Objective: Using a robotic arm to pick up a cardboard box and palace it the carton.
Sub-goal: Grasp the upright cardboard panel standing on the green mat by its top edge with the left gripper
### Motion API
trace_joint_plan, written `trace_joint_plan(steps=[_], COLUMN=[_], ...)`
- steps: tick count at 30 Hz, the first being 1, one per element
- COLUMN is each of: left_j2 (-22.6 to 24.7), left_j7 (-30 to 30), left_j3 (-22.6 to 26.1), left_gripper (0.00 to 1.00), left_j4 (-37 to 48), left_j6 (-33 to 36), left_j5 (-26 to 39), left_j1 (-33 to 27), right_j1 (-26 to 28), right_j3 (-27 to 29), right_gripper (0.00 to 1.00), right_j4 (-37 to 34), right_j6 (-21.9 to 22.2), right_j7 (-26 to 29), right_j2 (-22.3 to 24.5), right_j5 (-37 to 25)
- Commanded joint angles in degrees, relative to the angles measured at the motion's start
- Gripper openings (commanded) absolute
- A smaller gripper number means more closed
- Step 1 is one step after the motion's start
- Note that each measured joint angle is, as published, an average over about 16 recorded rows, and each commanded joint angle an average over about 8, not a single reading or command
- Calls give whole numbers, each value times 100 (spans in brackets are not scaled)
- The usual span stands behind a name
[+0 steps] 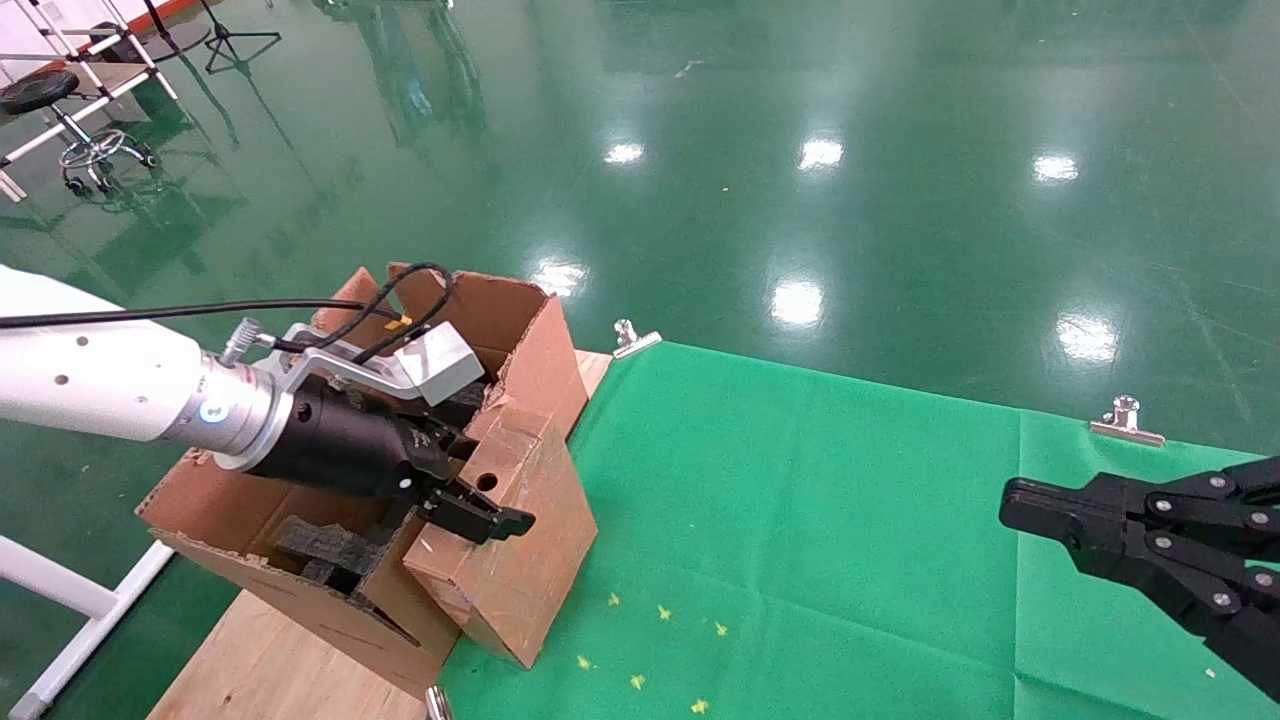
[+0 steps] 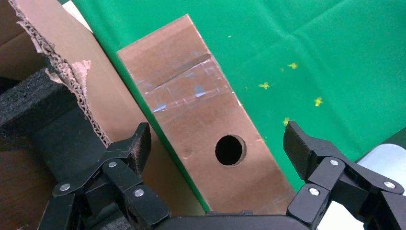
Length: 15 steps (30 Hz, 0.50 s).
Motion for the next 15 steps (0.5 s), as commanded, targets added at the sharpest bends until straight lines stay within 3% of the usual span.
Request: trace_joint_plan(steps=[1, 3, 8, 15], left_j2=[8, 12, 11, 8], left_j7=[23, 29, 26, 22], left_j3=[26, 38, 35, 21], left_gripper=[87, 62, 1, 0], left_j4=[1, 1, 2, 2], left_j6=[20, 29, 29, 24], left_j5=[10, 15, 12, 6], left_j1=[-13, -19, -21, -17], right_j1=[0, -1, -1, 0], right_j3=[0, 0, 0, 0], right_gripper=[77, 99, 100, 100], right_j4=[0, -1, -1, -1], right_j6=[0, 1, 1, 1], right_j7=[0, 0, 0, 0], right_j2=[0, 0, 0, 0], right_j5=[0, 0, 0, 0])
